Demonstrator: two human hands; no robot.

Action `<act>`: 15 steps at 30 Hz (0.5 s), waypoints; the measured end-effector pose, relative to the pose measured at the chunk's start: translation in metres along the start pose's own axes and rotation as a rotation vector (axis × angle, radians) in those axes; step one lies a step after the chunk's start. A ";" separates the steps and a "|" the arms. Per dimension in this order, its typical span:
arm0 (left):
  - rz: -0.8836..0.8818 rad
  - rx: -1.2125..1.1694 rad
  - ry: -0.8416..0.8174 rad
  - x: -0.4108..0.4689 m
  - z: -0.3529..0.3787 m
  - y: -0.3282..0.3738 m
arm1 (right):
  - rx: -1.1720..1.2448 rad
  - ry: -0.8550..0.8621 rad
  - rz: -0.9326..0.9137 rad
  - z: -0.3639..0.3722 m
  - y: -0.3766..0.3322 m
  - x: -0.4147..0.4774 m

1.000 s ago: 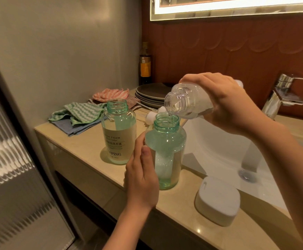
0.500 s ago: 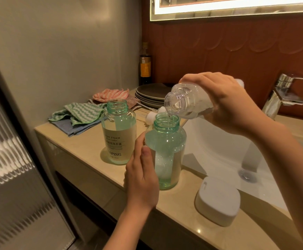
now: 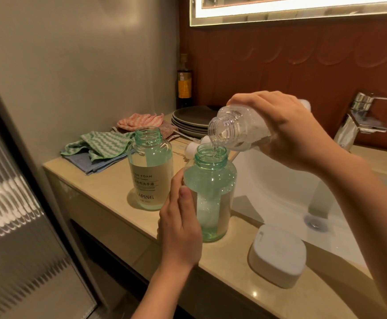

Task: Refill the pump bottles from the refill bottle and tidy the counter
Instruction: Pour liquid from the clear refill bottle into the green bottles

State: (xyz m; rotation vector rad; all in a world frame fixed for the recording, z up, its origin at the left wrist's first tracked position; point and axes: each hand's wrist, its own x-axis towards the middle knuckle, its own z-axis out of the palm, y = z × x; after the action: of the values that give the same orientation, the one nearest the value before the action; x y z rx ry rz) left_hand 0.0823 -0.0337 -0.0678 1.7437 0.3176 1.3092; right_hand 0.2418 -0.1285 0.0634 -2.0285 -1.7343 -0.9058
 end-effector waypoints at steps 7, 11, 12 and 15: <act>0.013 0.007 -0.003 0.001 0.000 0.002 | 0.004 -0.008 0.005 0.000 0.000 0.000; 0.020 0.016 -0.015 0.001 0.000 0.004 | 0.012 -0.012 0.010 0.000 0.000 0.000; 0.023 0.016 -0.015 0.001 0.000 0.004 | 0.013 -0.012 0.009 0.000 0.000 0.000; 0.029 0.015 -0.014 0.001 0.000 0.003 | 0.015 -0.010 0.009 0.000 0.000 0.000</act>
State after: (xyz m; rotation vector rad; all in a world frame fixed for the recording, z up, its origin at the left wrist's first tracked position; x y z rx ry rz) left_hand 0.0814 -0.0349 -0.0646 1.7753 0.2959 1.3181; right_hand 0.2420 -0.1282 0.0631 -2.0329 -1.7310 -0.8795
